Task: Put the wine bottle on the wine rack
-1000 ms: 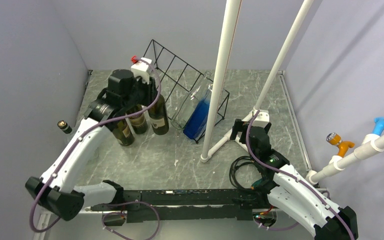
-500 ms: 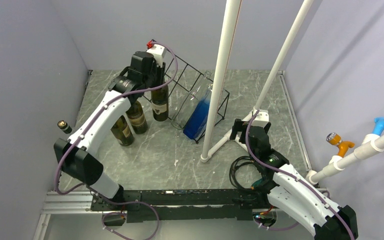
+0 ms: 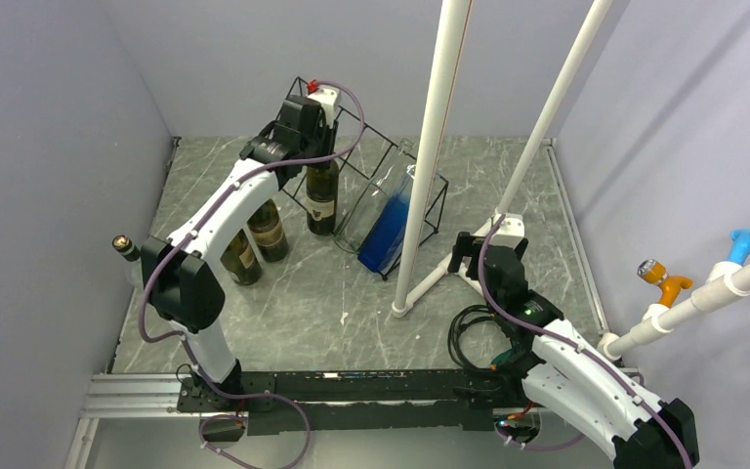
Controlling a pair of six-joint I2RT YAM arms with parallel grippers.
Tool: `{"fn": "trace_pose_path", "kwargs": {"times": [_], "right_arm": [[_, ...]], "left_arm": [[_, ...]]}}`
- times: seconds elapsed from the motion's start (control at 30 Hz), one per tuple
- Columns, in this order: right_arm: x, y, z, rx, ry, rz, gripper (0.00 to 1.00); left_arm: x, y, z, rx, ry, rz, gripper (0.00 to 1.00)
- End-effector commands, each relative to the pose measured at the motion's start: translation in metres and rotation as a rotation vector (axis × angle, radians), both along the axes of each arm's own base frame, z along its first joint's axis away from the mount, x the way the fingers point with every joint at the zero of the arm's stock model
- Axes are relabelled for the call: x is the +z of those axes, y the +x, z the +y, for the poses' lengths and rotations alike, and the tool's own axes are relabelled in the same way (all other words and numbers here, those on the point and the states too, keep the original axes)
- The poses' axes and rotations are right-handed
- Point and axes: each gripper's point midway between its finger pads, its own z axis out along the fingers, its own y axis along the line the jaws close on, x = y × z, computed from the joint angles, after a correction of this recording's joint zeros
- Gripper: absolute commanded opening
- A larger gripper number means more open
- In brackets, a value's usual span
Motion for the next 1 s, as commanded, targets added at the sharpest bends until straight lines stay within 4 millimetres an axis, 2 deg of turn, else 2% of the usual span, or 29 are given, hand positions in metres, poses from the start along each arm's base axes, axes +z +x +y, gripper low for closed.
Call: {"fn": "trace_pose_path", "kwargs": {"times": [0.0, 0.33, 0.53, 0.7, 0.97], "right_arm": [[0.014, 0.007, 0.005, 0.007, 0.032, -0.050, 1.00], [0.014, 0.007, 0.005, 0.008, 0.030, -0.050, 1.00], [0.012, 0.007, 0.006, 0.009, 0.029, -0.046, 1.00], [0.011, 0.008, 0.006, 0.009, 0.026, -0.042, 1.00], [0.012, 0.007, 0.006, 0.009, 0.028, -0.045, 1.00]], "left_arm": [[0.063, 0.020, -0.016, -0.035, -0.087, -0.181, 0.00], [0.048, 0.035, -0.023, -0.039, -0.064, -0.159, 0.00], [0.031, 0.039, -0.031, -0.059, -0.067, -0.112, 0.00], [0.018, 0.039, -0.041, -0.091, -0.087, -0.069, 0.13], [0.006, 0.045, -0.052, -0.120, -0.107, -0.042, 0.15]]}}
